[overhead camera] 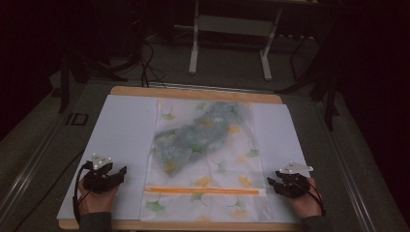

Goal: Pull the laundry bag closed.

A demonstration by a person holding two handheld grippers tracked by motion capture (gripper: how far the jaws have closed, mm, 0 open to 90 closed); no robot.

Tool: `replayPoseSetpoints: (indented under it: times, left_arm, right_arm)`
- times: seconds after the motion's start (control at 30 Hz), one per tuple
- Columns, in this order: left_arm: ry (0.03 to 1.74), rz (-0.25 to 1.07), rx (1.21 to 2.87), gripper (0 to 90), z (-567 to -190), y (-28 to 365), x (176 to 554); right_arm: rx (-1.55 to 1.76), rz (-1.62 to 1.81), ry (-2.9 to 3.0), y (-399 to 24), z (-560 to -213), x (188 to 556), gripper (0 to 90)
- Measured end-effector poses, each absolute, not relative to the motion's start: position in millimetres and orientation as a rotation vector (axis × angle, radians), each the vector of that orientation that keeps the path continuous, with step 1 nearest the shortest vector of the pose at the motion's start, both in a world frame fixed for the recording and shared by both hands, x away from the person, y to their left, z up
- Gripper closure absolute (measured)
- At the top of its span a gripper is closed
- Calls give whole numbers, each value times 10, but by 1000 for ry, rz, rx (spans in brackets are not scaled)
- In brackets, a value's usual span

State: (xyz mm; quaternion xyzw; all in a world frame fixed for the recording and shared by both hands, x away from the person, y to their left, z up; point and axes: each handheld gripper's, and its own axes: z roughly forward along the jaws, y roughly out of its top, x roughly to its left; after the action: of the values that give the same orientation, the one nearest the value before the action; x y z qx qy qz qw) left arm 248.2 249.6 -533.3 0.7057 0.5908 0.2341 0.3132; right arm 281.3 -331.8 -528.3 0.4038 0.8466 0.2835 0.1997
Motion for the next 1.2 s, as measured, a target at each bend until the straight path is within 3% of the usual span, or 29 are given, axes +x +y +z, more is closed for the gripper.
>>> replayPoseSetpoints:
  times: [0.33, 0.7, 0.87, 1.2]
  left_arm:
    - [1489, 581, 1926, 525, -5341, 2488, 2463]
    - [1449, 585, 1914, 533, -5332, 2506, 2428]
    - [1446, 553, 1917, 590, -5297, 2510, 2419]
    - [1427, 549, 1928, 579, -5272, 2503, 2396]
  right_arm:
    - [1146, 797, 2373, -3319, -5281, 2817, 515]
    - [1127, 792, 2391, -3271, -5274, 2818, 492]
    - [1108, 793, 2403, -3202, -5265, 2818, 505]
    - [1064, 819, 2408, -3098, -5180, 2810, 513]
